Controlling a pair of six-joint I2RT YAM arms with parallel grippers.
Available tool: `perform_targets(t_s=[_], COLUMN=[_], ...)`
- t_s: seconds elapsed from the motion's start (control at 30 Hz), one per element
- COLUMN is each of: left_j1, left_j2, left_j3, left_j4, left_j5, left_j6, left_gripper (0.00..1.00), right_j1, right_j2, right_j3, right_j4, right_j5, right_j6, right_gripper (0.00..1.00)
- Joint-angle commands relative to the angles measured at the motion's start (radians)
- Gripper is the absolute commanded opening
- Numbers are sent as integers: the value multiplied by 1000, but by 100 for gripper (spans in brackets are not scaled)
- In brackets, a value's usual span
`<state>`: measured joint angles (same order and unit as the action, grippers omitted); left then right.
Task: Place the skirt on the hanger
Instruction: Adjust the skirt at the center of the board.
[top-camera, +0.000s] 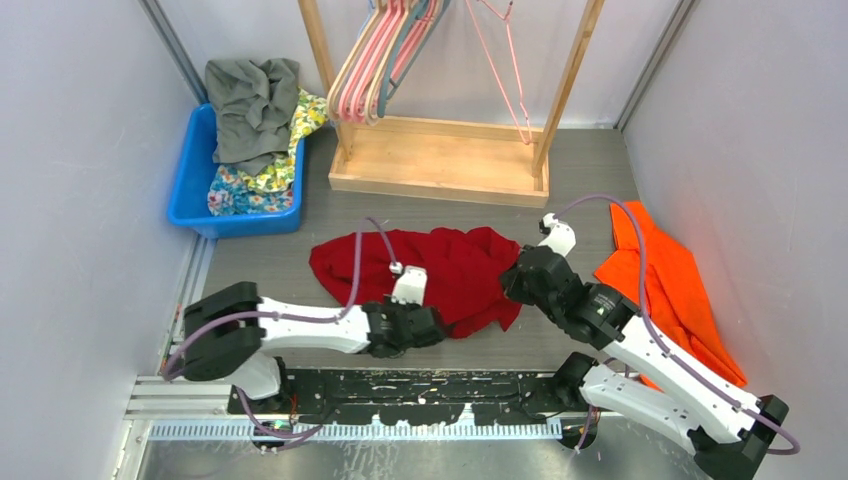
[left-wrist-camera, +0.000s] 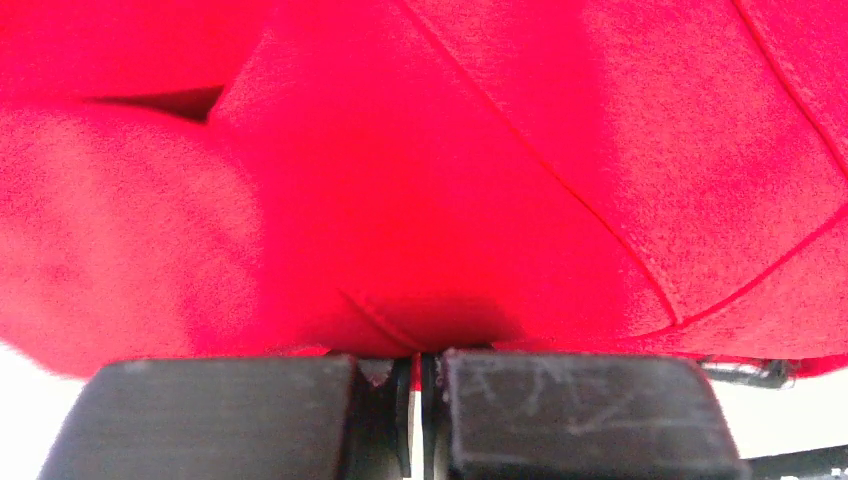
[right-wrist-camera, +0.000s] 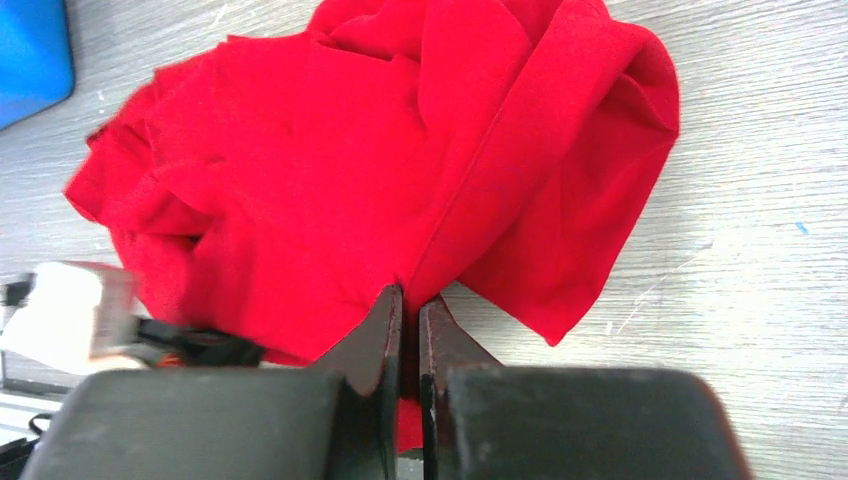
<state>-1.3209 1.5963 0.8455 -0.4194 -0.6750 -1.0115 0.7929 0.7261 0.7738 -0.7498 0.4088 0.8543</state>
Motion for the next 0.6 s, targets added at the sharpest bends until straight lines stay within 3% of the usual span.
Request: perform_targets(t_s=[0.0,0.13,0.27,0.57], left_j1=[63,141,317,619], left_j2=[-228,-480,-628,-464], left_j3=[-13,35,114,392], left_j4=[-147,-251,-250,-131], left_j5=[-37,-33,66,245], left_j6=[48,150,318,550], left_gripper=[0,0,0,0], right_j1=[-42,-138,-274,-414], right_j2=[32,77,177,500], right_j3=[53,133,251,632], right_j4=[29,33,53,106], right_j5=[0,-74,-218,-395], right_j6=[-46,-98,-154,-196], right_gripper=[1,1,1,1])
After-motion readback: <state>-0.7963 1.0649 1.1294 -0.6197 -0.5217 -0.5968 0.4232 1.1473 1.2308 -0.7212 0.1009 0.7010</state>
